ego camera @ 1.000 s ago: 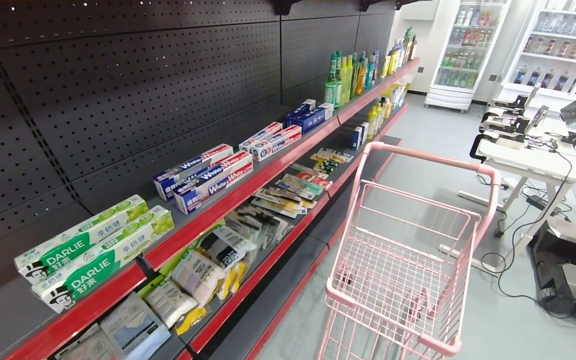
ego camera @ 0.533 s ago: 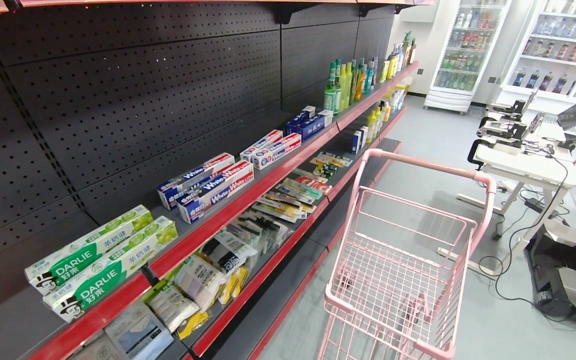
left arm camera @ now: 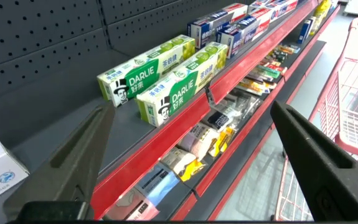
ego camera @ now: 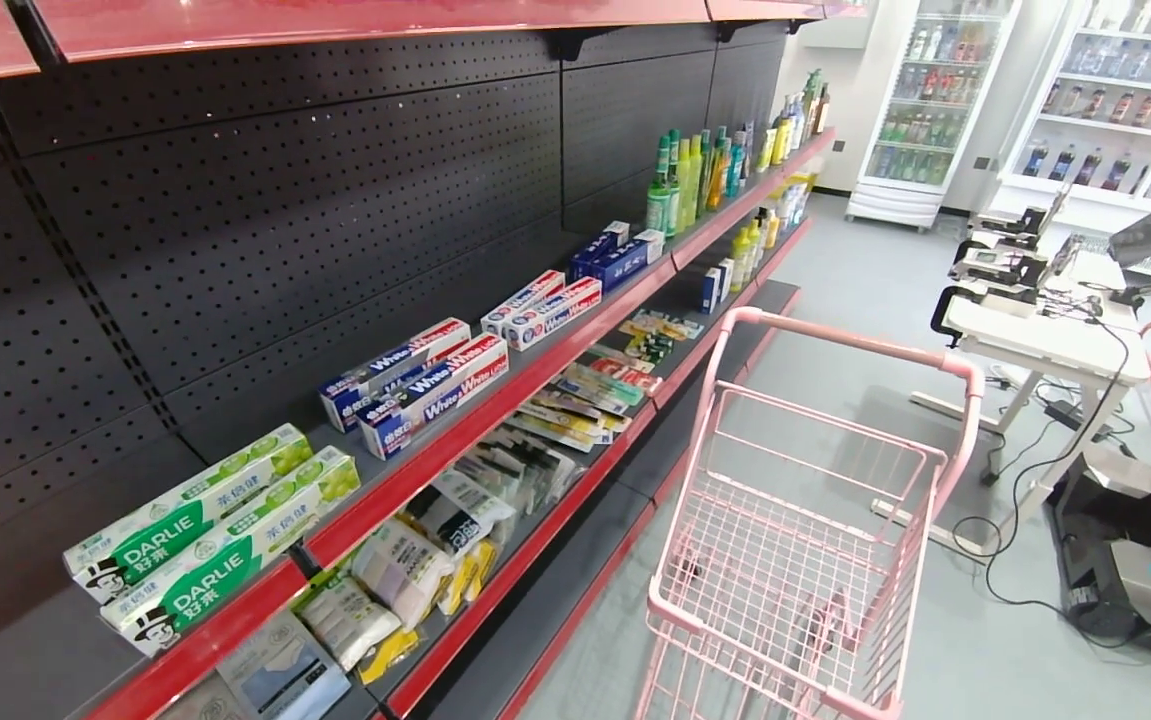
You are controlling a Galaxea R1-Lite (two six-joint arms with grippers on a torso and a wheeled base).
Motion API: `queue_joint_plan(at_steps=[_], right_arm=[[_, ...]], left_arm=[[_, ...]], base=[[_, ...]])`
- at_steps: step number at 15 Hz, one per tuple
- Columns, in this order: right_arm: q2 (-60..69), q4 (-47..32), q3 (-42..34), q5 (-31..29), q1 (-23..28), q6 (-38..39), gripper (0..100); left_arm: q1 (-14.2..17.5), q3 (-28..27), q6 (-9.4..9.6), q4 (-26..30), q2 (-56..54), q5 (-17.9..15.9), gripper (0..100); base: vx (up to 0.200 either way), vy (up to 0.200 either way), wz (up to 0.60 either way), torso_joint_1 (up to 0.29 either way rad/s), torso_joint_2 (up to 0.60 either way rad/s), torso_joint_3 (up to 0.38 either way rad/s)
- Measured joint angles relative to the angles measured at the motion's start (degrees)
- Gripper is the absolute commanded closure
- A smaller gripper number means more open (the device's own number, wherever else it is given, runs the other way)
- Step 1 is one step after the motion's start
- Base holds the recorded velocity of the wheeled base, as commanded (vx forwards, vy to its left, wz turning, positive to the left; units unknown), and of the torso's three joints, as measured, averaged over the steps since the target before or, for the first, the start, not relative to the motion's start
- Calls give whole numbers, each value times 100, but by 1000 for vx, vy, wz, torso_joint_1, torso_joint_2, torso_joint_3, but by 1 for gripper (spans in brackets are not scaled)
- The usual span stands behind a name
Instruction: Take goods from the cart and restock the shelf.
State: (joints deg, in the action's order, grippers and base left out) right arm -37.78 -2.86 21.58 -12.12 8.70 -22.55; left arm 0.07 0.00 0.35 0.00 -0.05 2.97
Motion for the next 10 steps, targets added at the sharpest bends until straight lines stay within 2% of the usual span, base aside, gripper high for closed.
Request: queue_joint_plan(at_steps=[6,9,10], right_arm=[[-179,5,157,11,-6,2,100],[-194,5,157,-11,11,-22,100],[-185,5,173,-11,9,-46,100]], left_arm=[[0,0,-2,0,-2,0,0],[-2,0,-2,0,0,0,0],[-2,0,-2,0,0,2,0]], base=[[0,0,0,89,-166,-85],[0,0,0,0,0,0],[0,0,600,-2,2,2]])
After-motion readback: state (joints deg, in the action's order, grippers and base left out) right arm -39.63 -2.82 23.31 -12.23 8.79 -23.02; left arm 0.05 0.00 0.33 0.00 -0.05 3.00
